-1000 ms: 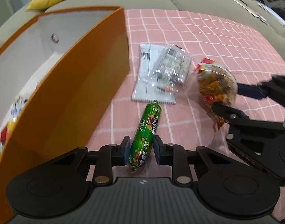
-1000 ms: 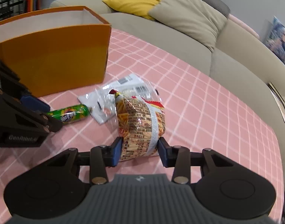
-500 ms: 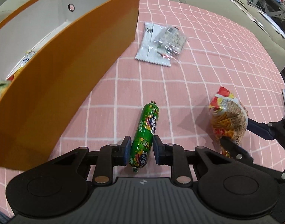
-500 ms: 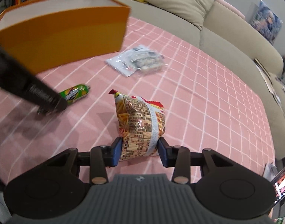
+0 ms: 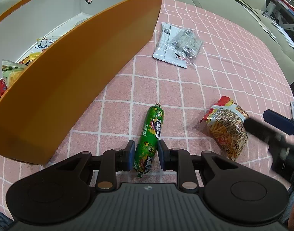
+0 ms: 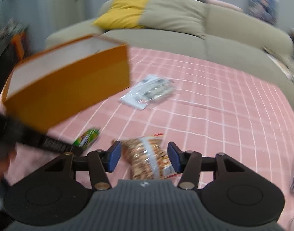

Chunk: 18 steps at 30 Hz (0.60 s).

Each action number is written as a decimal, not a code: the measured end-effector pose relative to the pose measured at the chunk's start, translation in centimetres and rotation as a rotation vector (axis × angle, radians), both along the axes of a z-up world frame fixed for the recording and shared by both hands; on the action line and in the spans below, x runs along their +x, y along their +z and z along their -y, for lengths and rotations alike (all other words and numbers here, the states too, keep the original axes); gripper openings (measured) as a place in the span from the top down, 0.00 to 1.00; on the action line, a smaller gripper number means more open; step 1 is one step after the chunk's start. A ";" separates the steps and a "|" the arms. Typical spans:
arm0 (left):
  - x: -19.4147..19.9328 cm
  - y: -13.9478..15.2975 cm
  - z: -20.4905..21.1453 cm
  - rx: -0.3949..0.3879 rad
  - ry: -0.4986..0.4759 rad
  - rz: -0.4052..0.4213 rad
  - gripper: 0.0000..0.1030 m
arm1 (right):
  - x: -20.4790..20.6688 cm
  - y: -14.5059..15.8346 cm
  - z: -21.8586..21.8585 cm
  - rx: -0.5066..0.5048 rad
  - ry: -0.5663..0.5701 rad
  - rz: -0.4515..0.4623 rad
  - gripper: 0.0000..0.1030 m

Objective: Organize snacks
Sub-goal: 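Grasp the green sausage stick with the left gripper while the right grasps the striped fries bag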

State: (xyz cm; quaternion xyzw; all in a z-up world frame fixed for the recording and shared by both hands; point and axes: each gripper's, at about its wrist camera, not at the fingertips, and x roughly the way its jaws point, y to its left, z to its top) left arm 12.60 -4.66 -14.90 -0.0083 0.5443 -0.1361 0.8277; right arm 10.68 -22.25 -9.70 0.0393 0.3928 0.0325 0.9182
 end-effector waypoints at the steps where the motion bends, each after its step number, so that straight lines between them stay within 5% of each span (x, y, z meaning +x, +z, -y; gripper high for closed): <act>1: 0.0 0.0 0.0 -0.003 0.002 -0.001 0.73 | 0.4 -0.3 0.6 0.024 -0.029 -0.014 0.51; 18: 0.3 -0.4 0.1 -0.020 -0.008 -0.034 0.70 | 2.9 -4.2 1.4 0.083 -0.011 -0.120 0.46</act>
